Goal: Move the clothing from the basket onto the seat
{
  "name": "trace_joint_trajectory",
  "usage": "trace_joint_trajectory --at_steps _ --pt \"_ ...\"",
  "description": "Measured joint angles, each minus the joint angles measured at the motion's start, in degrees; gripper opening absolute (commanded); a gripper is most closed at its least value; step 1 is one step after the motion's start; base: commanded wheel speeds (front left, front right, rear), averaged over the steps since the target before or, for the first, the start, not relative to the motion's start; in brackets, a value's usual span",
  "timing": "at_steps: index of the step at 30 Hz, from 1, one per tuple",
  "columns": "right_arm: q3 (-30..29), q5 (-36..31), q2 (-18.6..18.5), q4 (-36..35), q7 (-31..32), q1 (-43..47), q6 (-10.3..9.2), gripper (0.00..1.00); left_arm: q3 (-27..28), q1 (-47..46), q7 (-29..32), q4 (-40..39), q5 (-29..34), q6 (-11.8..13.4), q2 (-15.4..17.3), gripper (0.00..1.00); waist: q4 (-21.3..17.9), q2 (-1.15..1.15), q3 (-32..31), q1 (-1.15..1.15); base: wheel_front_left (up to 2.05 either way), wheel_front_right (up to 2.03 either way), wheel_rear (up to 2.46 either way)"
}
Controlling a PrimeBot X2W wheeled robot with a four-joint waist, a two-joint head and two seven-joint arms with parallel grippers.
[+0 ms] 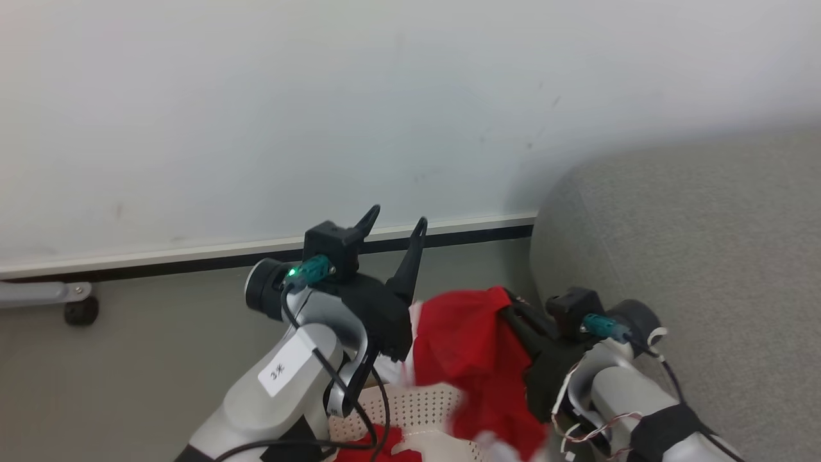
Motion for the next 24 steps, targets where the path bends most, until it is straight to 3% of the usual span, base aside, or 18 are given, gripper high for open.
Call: trace_joint_trajectory --at_steps 14,24 --pt "-3.45 -0.29 -9.02 -8.58 0.00 3.03 -0.04 0.00 -0.80 9.58 -2.47 0.05 -1.66 -1.52 1.49 1.00 -7.46 0.00 -1.62 0.00 0.00 0.00 0.00" --pt "-5.45 -1.88 -14.07 -16.83 -0.01 4.15 -1.31 0.00 -1.86 15.44 -3.05 -1.15 -1.38 -2.11 1.85 1.00 -13.71 0.00 -3.27 -0.01 0.00 0.00 0.00"
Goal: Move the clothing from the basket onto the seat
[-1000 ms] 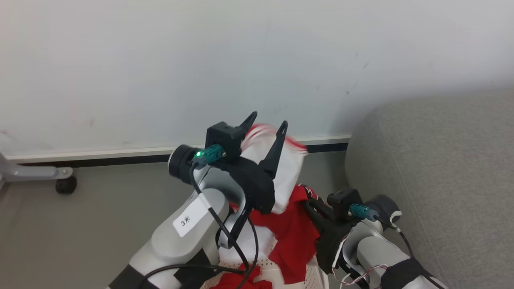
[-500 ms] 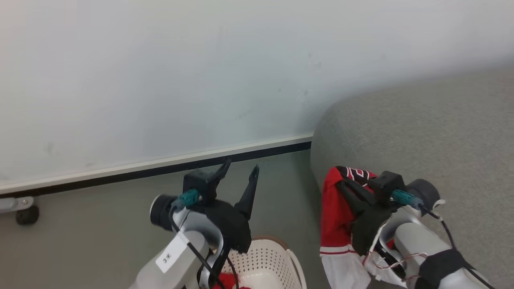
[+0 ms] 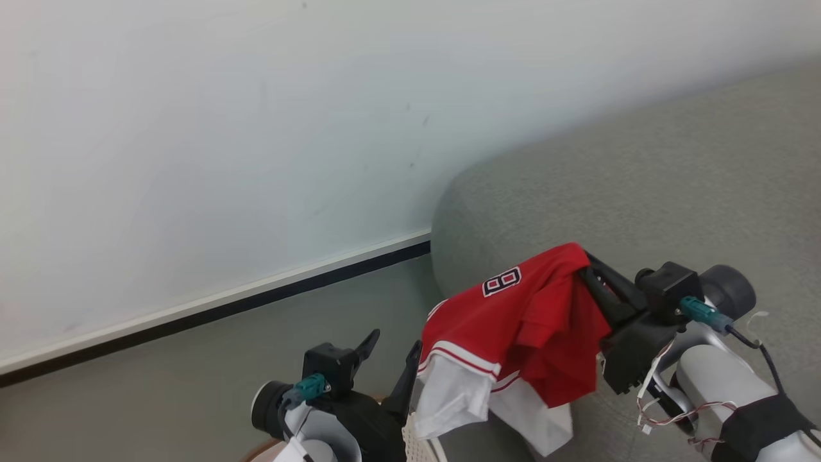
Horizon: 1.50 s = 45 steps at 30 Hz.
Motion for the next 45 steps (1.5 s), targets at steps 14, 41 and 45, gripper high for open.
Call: trace_joint_trajectory --at_steps 14,41,45 --pt "-3.23 -0.54 -7.03 -9.42 -0.13 2.04 -1.32 0.00 -0.86 3.03 -0.47 -2.25 1.69 0.03 -0.91 1.00 -7.76 0.00 -0.90 0.00 0.00 0.00 0.00" --pt "-13.78 3.34 -12.95 -5.04 3.93 -22.98 -0.71 0.00 -1.33 -1.05 -0.48 -11.82 9.87 1.05 2.25 1.00 -4.46 0.00 11.80 0.02 0.00 0.00 0.00" --pt "-14.71 3.12 -13.63 -2.35 5.20 -30.03 -0.44 0.00 -0.98 -2.74 -0.48 -14.17 11.13 1.32 3.27 1.00 -3.19 0.00 15.48 0.02 0.00 0.00 0.00"
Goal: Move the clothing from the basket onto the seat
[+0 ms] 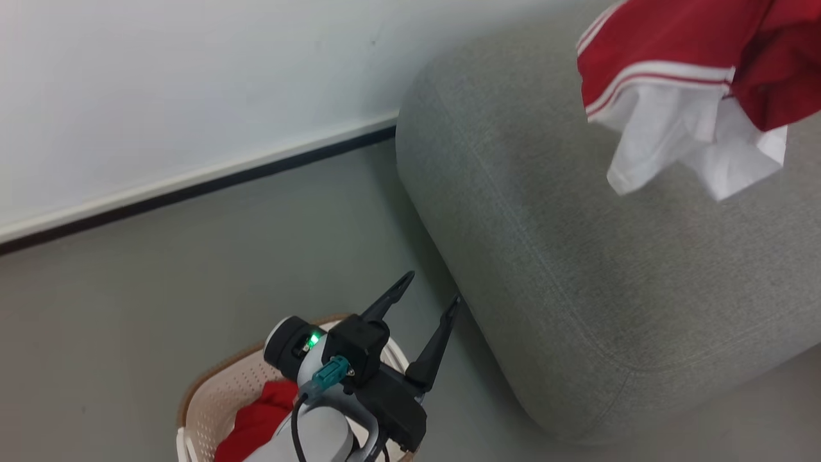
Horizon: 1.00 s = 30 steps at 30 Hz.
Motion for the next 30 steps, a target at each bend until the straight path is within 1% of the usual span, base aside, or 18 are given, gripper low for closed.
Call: trace_joint_trajectory --at_steps 2,5,8,13,16,21,24,27,30 --pt "-0.89 0.11 -0.11 1.76 0.44 -2.14 0.01 0.00 0.08 -0.66 0.00 -1.05 0.55 0.21 0.27 1.00 0.41 0.00 1.50 0.00 0.00 0.00 0.00" --pt "-3.77 2.41 -0.19 5.03 0.99 -4.88 0.13 0.00 0.18 -1.94 -0.01 -2.34 2.11 0.22 1.14 1.00 0.93 0.00 3.78 0.01 0.00 0.00 0.00" --pt "-5.22 3.41 -0.54 7.56 1.32 -7.18 0.07 0.00 0.51 -3.39 0.00 -3.68 2.89 0.25 1.75 1.00 1.34 0.00 6.10 0.00 0.00 0.00 0.00" --pt "-5.64 3.80 -0.73 10.46 1.54 -9.01 0.01 0.00 1.60 -4.97 0.08 -5.93 3.96 0.29 3.38 1.00 1.63 0.00 9.93 0.01 0.00 0.00 0.00" --pt "-6.76 4.05 -0.97 12.46 1.41 -10.18 -0.40 0.00 2.00 -5.71 0.58 -7.04 5.37 0.41 4.47 1.00 1.54 0.01 12.25 0.01 0.00 0.00 0.00" --pt "-8.39 4.76 -1.04 14.19 -0.64 -11.11 -1.71 0.00 3.21 -7.17 1.62 -9.22 6.62 0.71 6.11 1.00 0.97 0.01 16.01 0.00 0.00 0.00 0.00" --pt "-9.09 5.87 -0.05 16.31 -1.92 -11.21 -1.87 0.00 3.57 -8.21 2.30 -9.98 7.44 0.71 7.02 1.00 0.42 0.00 18.23 0.00 0.00 0.00 0.00" --pt "-8.91 6.55 2.50 19.13 -2.76 -10.34 -1.86 0.00 3.55 -8.83 3.14 -10.11 8.56 0.71 7.26 1.00 -0.24 0.00 20.30 0.00 0.00 0.00 0.00" --pt "-8.62 7.54 5.33 22.04 -3.42 -7.62 -1.86 0.00 3.39 -8.98 3.64 -9.99 9.09 0.73 7.46 1.00 -0.94 0.01 21.96 0.00 0.00 0.00 0.00"
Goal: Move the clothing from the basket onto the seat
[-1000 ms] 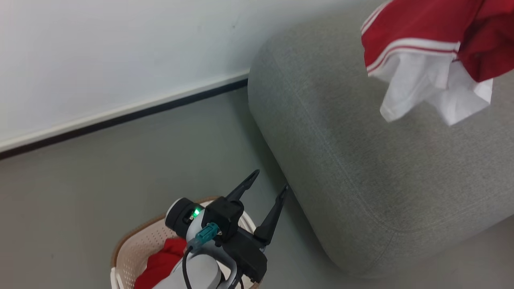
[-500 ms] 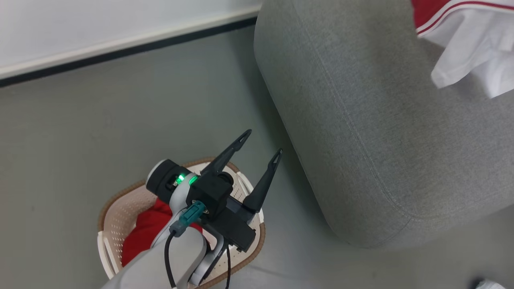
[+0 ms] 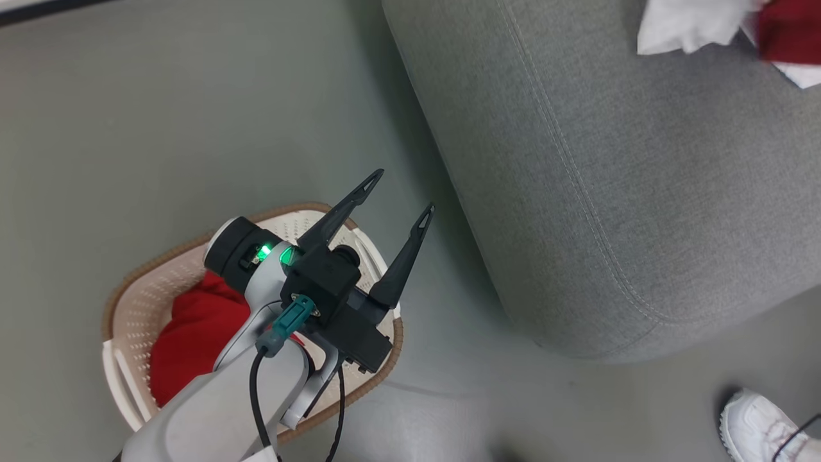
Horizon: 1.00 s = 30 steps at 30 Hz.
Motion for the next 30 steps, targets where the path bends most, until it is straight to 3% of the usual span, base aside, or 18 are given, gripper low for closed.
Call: trace_joint_trajectory --at_steps 8,14,15,16,17,18,19,30 --pt "1.96 0.23 5.95 4.15 -1.14 3.95 1.02 0.00 -0.12 -0.15 0.70 0.02 0.92 0.00 0.41 1.00 -1.48 -0.01 2.05 -0.01 0.00 0.00 0.00" --pt "2.71 0.22 8.14 7.19 -1.27 6.92 1.58 0.00 -0.16 -0.09 0.92 0.58 0.92 0.01 0.38 1.00 -1.54 -0.01 1.45 -0.02 0.00 0.00 0.00" --pt "2.91 0.21 8.42 7.58 -1.30 7.27 1.59 0.18 -0.16 -0.02 0.92 0.70 0.92 0.01 0.38 1.00 -1.52 -0.01 1.29 -0.02 0.00 0.00 0.00" --pt "3.07 0.20 8.72 7.81 -1.47 7.63 1.60 0.18 -0.16 0.17 0.92 0.86 0.92 0.02 0.38 1.00 -1.49 -0.01 1.09 -0.02 0.00 0.00 0.00" --pt "3.19 0.18 9.05 8.03 -1.70 8.00 1.77 0.50 -0.21 0.37 0.92 1.08 0.92 0.04 0.38 1.00 -1.45 -0.01 0.87 -0.02 0.00 0.00 0.00" --pt "3.33 0.13 9.34 8.29 -1.71 8.28 2.03 0.50 -0.23 0.60 0.92 1.24 0.92 0.04 0.38 1.00 -1.40 -0.01 0.64 -0.02 0.00 0.00 0.00" --pt "3.58 0.10 9.55 8.45 -1.71 8.56 2.05 0.98 -0.23 0.81 0.91 1.37 0.92 0.04 0.38 1.00 -1.35 -0.01 0.37 -0.02 0.00 0.00 0.00" --pt "6.66 -2.97 10.78 5.87 -1.79 13.78 3.03 1.00 1.09 4.18 -0.15 2.37 0.34 0.05 0.53 1.00 -1.31 -0.01 -3.14 -0.02 0.00 0.00 0.00"
